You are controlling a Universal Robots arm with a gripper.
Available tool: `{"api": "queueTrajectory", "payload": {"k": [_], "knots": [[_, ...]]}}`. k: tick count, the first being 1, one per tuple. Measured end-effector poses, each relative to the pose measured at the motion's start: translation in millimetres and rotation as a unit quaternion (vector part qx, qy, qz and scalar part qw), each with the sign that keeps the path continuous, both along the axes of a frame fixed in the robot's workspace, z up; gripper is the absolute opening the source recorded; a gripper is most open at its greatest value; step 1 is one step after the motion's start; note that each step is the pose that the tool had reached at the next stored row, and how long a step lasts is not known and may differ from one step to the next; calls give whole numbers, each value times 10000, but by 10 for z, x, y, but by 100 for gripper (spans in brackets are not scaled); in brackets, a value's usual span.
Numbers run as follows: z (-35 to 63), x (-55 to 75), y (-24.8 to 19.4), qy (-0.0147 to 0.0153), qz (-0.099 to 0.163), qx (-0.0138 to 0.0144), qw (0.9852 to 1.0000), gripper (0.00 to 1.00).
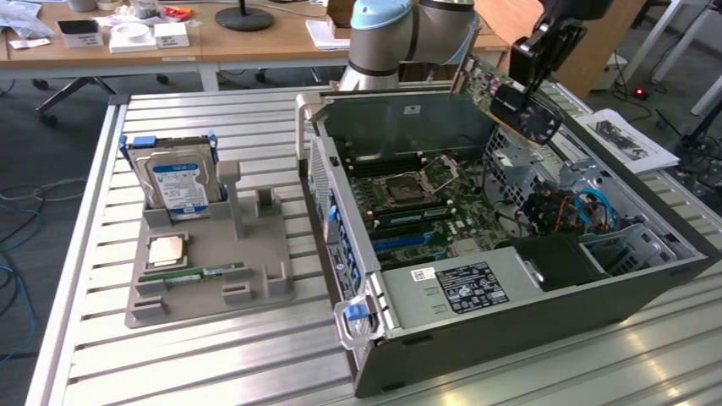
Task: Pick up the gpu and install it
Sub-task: 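Insert the gpu into the slot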
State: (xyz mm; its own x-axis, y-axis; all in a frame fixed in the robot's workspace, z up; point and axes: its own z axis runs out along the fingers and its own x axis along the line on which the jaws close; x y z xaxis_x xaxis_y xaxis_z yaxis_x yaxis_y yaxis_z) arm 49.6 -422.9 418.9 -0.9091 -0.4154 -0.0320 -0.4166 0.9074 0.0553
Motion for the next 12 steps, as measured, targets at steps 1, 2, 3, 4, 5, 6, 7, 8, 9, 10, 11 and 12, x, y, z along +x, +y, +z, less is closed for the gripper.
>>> {"api": "queueTrajectory", "payload": {"k": [1,2,3,4,5,6,7,8,9,10,11,12], "knots": [[0,0,0,0,61,0,10000,27],[0,0,0,0,116,0,9999,27],[0,0,0,0,172,0,9999,27],[0,0,0,0,228,-1,9997,27],[0,0,0,0,283,-1,9996,27],[0,-1,0,0,338,-1,9994,27],[-1,0,0,0,392,0,9992,27],[-1,-1,0,0,449,0,9990,27],[0,-1,0,0,503,0,9987,27],[0,-1,0,0,556,0,9985,27],[-1,-1,0,0,612,0,9981,27],[-1,-1,0,0,669,0,9978,27]]}}
